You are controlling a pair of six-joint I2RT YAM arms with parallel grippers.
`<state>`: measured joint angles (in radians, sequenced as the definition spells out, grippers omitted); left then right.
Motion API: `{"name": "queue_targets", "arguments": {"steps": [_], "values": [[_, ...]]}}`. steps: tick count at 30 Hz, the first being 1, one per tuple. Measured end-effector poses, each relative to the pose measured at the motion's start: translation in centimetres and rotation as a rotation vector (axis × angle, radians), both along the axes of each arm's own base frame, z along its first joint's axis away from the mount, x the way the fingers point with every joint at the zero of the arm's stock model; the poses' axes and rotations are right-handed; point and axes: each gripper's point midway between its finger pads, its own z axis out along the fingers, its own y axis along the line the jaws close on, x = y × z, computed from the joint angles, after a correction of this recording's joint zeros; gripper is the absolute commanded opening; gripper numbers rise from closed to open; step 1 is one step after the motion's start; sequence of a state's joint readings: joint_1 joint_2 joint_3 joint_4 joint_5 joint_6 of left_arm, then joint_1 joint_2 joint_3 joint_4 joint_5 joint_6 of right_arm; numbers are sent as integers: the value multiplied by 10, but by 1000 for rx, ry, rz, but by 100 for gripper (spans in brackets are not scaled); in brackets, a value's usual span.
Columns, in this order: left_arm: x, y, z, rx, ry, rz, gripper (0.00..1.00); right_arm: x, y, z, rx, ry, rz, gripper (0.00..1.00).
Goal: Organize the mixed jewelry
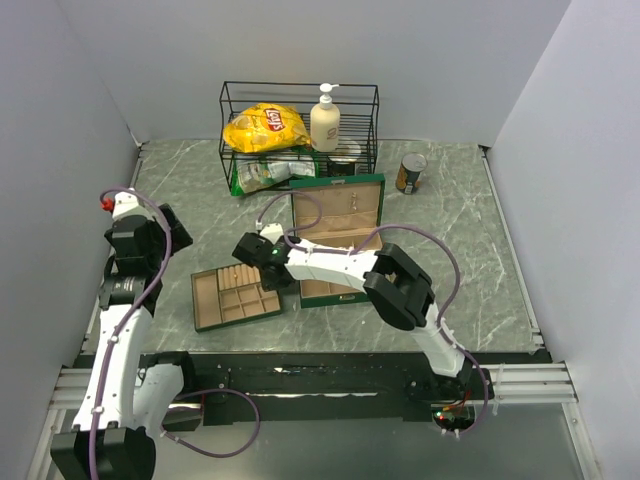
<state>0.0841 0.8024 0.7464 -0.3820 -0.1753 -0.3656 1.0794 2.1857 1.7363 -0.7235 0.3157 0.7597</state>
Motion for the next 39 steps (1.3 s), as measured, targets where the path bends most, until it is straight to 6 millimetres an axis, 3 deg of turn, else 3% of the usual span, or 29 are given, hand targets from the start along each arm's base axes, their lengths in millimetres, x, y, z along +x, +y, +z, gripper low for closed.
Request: {"name": "queue_targets", "arguments": {"steps": [6, 17, 23, 32, 39], "values": [[-5, 6, 11, 7, -43, 45, 96, -7, -19, 20, 1, -15, 4, 0], [-10, 15, 18, 23, -66, 95, 96, -9, -32, 56, 51, -68, 3, 0], [-14, 20, 24, 34, -88, 126, 96, -17, -58, 63, 22, -102, 13, 0], [-15, 23, 24, 41, -87, 143, 96, -18, -92, 113, 66, -242, -3, 0], [-15, 23, 24, 43, -85, 141, 96, -25, -139, 118, 20, -309, -43, 0]]}}
